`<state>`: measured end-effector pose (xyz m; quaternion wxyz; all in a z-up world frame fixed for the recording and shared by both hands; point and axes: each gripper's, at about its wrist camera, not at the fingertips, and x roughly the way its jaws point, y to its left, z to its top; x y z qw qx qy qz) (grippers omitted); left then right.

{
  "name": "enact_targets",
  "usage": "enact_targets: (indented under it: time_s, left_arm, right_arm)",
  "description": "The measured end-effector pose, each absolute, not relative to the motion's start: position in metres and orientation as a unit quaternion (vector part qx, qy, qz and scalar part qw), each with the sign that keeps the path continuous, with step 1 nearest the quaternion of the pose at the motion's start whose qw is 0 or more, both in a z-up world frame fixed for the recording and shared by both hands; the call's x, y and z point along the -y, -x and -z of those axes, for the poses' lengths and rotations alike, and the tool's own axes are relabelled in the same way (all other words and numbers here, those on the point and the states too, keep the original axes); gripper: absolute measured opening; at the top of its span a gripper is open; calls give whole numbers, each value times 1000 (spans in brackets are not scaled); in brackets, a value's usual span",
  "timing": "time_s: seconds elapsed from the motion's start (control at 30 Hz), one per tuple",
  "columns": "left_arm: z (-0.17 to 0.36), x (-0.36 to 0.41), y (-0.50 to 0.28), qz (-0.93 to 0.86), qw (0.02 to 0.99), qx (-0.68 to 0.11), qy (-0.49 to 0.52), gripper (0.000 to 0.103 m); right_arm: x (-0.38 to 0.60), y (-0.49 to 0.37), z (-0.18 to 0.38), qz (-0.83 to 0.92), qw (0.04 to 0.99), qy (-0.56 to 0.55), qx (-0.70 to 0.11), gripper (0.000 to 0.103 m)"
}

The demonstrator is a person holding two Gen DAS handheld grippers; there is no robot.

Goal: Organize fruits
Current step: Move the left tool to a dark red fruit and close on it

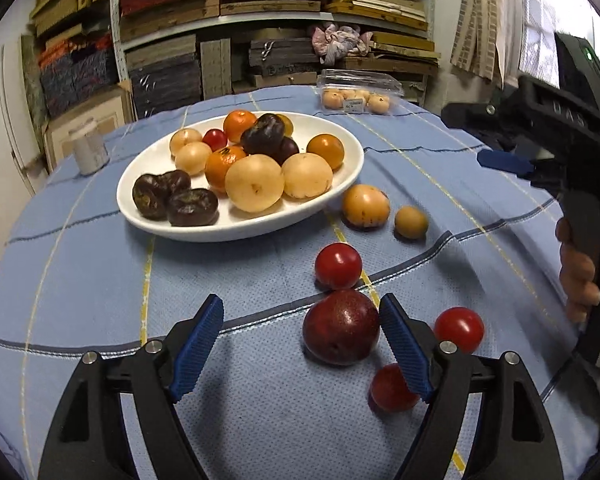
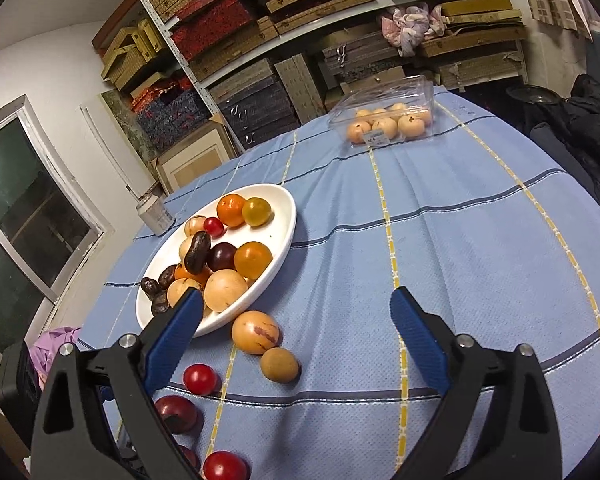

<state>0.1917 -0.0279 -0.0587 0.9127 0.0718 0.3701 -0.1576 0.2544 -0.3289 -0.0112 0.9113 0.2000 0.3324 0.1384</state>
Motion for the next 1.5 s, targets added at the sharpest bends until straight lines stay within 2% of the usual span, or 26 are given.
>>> enact_targets:
  time_s: [0.1,0.17,0.2,0.23,0.27,0.5,0.7,0.73,0.9,1.13,1.5]
  left_arm:
    - [60,30,-192,167,909,-374,-73,79]
    - [61,32,-193,179,905,-377,-76,72]
    - [62,33,-193,183,904,-380,-76,63]
    - [64,35,-194,188,901,-384,-77,48]
    - [67,36,-197,192,896,-394,-77,40]
    - [72,30,-206,200,888,-412,-45,40]
    - [56,-2,-203,126,919,-373,-28,39]
    - [55,-9,-205,115,920,-374,-18,39]
    - [54,-22,-210,105,919,-381,6,39]
    - [55,-19,-207,115,917,-383,-6,39]
    - [58,-15,-208,123,913,-389,-13,39]
  right_arm:
    - [329,-254,12,-139,911,-200,-333,92]
    - [329,-254,12,-138,911,-200,-332,92]
    - [329,-255,12,-138,911,-199,-333,92]
    - [329,-255,12,-138,911,-199,-333,92]
    - [328,-255,12,-138,911,-199,-335,92]
    - [325,-256,16,-136,912,-191,-338,92]
    - [305,-258,24,-150,907,-131,-370,92]
    - [297,-257,26,-154,907,-110,-377,91]
    - [258,-252,41,-168,902,1,-397,70]
    - [255,-257,56,-160,894,17,-418,51]
    - [254,-266,58,-165,890,11,-425,48]
